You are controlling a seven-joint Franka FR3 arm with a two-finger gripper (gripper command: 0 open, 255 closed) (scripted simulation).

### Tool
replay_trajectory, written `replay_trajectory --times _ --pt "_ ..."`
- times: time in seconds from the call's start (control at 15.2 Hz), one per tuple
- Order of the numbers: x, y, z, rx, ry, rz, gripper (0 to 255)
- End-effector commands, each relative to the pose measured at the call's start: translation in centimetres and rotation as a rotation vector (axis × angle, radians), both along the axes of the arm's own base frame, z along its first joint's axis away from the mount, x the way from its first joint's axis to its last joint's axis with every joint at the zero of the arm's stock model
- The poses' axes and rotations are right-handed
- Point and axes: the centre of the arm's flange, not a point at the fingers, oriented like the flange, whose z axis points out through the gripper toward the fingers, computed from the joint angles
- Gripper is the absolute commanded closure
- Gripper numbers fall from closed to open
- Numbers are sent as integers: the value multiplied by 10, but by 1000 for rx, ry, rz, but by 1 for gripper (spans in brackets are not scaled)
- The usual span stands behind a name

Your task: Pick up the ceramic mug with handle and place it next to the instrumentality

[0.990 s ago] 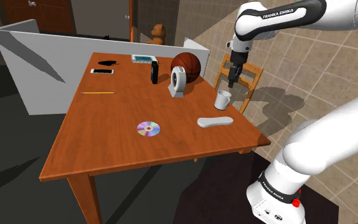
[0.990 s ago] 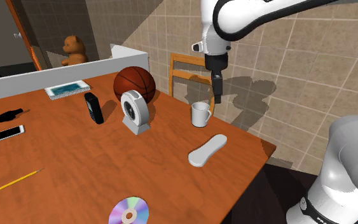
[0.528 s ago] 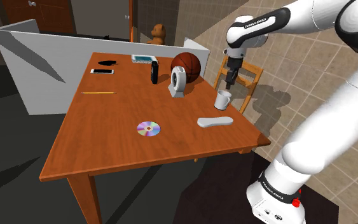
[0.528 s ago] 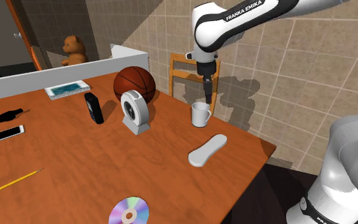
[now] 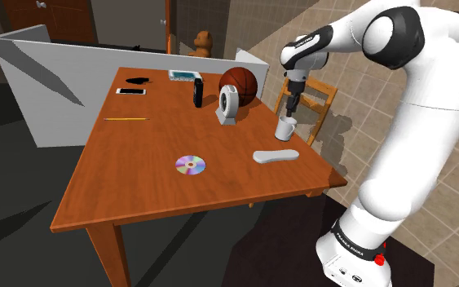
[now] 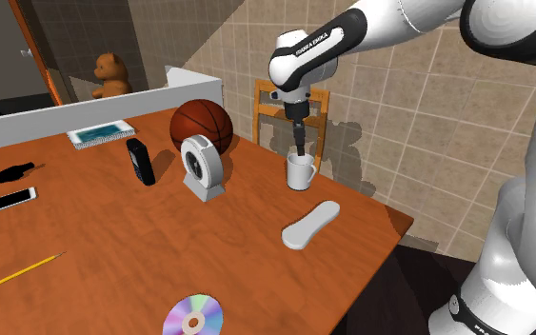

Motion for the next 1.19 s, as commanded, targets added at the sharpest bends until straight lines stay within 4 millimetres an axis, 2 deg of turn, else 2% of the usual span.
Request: replay_trajectory --times 0.0,0.46,0.99,1.06,1.12 --pt "8 -12 -10 6 3 5 0" --pt "1 -11 -49 6 3 5 0" --pt "1 -11 -49 6 3 5 0" --pt "1 -11 -49 6 3 5 255" --pt "1 -11 -49 6 3 5 255"
